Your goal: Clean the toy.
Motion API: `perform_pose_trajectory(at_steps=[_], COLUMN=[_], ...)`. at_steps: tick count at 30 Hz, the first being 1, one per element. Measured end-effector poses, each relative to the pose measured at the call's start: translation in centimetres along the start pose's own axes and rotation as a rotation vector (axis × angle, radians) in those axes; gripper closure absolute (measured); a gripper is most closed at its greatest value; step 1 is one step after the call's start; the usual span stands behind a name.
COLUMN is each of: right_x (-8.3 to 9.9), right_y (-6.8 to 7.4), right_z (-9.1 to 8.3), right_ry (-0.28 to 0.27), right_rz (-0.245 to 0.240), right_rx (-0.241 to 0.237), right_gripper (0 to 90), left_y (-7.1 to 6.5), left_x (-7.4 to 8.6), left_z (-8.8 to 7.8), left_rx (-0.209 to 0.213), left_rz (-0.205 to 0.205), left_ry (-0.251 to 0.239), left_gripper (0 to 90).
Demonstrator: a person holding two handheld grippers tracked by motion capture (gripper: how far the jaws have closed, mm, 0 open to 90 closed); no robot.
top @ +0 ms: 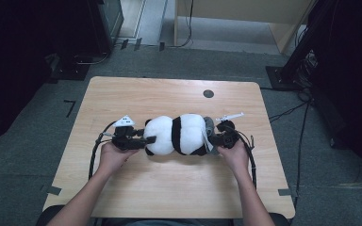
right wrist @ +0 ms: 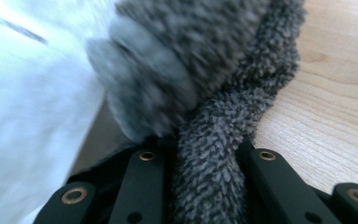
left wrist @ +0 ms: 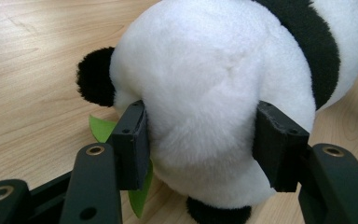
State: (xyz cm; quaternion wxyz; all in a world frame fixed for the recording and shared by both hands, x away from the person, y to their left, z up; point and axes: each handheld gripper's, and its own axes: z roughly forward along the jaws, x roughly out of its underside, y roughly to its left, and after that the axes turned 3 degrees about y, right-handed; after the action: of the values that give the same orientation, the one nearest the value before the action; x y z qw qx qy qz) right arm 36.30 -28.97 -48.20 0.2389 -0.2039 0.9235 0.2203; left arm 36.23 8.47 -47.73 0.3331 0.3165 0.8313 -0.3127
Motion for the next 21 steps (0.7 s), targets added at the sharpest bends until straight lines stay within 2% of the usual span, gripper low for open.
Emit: perform_pose_trajectory(at_steps=[6,9,10,12,14,18,21], right_x=[0.1,0.1,0.2,0.3,0.3,0.4,0.4], right_y=[-0.4,-0.8,-1.0,-1.5,-1.8,-2.1,-2.0], right_z=[0.4,-0.1,-0.3,-0.9,-1.6,-3.6,-5.3], right_ry=[0.038,0.031,0.023,0.003,-0.021,-0.108,-0.165], right_rz=[0.001,0.004,0.018,0.045,0.055,0.077,0.068], right_rx=[0.025,0.046,0.034,0.016,0.023,0.032,0.049], right_gripper=[75.3,75.3,75.2,75.2,75.3,75.4,75.5], left_y=[0.0,0.0,0.0,0.1,0.1,0.1,0.0], left_x=[-0.1,-0.1,-0.1,-0.1,-0.1,-0.1,-0.2], left_z=[0.0,0.0,0.0,0.0,0.0,0.0,0.0], left_rx=[0.003,0.004,0.004,0.007,0.008,0.004,0.002], left_rz=[0.000,0.001,0.001,-0.003,-0.004,0.001,0.001], left_ry=[0.002,0.005,0.006,0.006,0.004,0.002,0.004], left_gripper=[43.1,43.1,43.1,43.2,43.3,43.4,43.4])
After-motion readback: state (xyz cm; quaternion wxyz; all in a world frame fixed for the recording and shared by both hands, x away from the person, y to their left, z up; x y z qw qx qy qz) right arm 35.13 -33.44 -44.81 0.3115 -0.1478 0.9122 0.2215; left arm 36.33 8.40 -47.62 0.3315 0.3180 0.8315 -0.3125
